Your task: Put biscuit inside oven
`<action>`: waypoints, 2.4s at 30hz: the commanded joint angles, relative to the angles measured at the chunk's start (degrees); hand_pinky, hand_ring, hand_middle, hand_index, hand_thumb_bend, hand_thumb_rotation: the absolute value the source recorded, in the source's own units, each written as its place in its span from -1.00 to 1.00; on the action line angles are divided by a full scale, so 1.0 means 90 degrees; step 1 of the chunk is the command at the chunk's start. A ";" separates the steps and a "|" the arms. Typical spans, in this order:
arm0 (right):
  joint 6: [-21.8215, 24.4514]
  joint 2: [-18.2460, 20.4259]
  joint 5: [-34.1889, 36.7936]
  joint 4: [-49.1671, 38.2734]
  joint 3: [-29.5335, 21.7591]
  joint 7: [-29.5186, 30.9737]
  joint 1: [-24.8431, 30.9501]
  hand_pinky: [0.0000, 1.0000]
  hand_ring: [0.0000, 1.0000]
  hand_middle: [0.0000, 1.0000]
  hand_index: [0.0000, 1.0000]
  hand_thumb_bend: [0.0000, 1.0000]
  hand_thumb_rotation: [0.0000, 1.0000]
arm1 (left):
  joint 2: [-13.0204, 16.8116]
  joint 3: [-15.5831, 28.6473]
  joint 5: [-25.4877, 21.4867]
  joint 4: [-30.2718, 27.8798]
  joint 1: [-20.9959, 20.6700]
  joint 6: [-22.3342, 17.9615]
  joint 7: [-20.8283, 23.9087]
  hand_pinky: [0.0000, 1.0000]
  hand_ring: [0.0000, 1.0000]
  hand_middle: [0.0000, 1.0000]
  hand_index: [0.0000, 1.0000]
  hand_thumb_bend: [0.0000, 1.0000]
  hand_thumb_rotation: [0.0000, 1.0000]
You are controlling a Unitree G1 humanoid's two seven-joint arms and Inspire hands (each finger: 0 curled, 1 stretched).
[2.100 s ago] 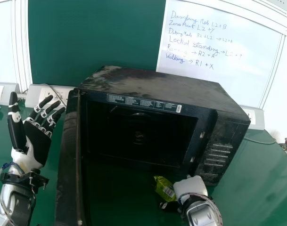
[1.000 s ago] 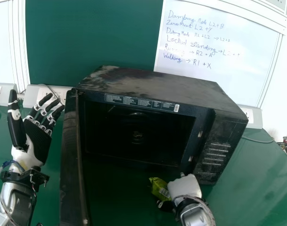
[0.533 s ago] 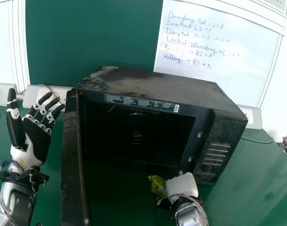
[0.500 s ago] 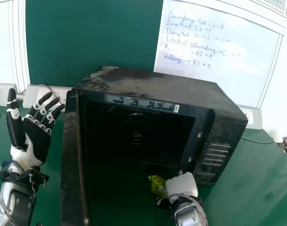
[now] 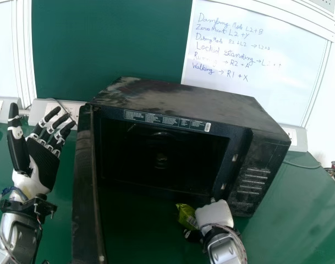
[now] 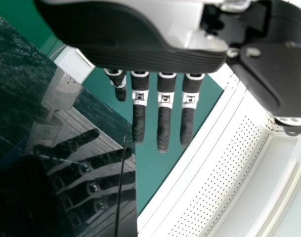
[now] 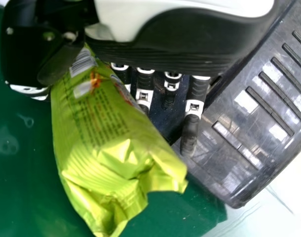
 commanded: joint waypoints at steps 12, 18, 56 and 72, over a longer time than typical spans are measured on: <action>-0.0062 0.0035 0.0585 0.0089 -0.0080 0.0011 0.0278 -0.22 -0.16 -0.04 0.23 0.14 -1.00 | -0.0017 0.0018 -0.0102 0.0046 -0.0022 0.0001 0.0006 0.53 0.42 0.37 0.39 0.76 -0.30; -0.0037 0.0030 0.0790 -0.0001 -0.0195 -0.0172 0.0323 -0.15 -0.08 -0.03 0.22 0.14 -1.00 | 0.0007 0.0043 -0.0125 0.0087 -0.0006 -0.0028 -0.0054 0.52 0.42 0.37 0.39 0.73 -0.29; 0.0098 -0.0006 0.1472 -0.0936 -0.0700 -0.0479 0.0309 -0.24 -0.14 -0.17 0.03 0.05 -0.99 | 0.0015 -0.0003 -0.0103 0.0136 -0.0033 -0.0071 -0.0063 0.48 0.39 0.36 0.40 0.67 -0.28; 0.0084 0.0125 0.1437 -0.0936 -0.0770 -0.0388 -0.0245 -0.29 -0.18 -0.18 0.03 0.06 -1.00 | -0.0038 -0.0039 -0.0014 0.0147 -0.0054 -0.0085 -0.0055 0.50 0.41 0.38 0.43 0.68 -0.27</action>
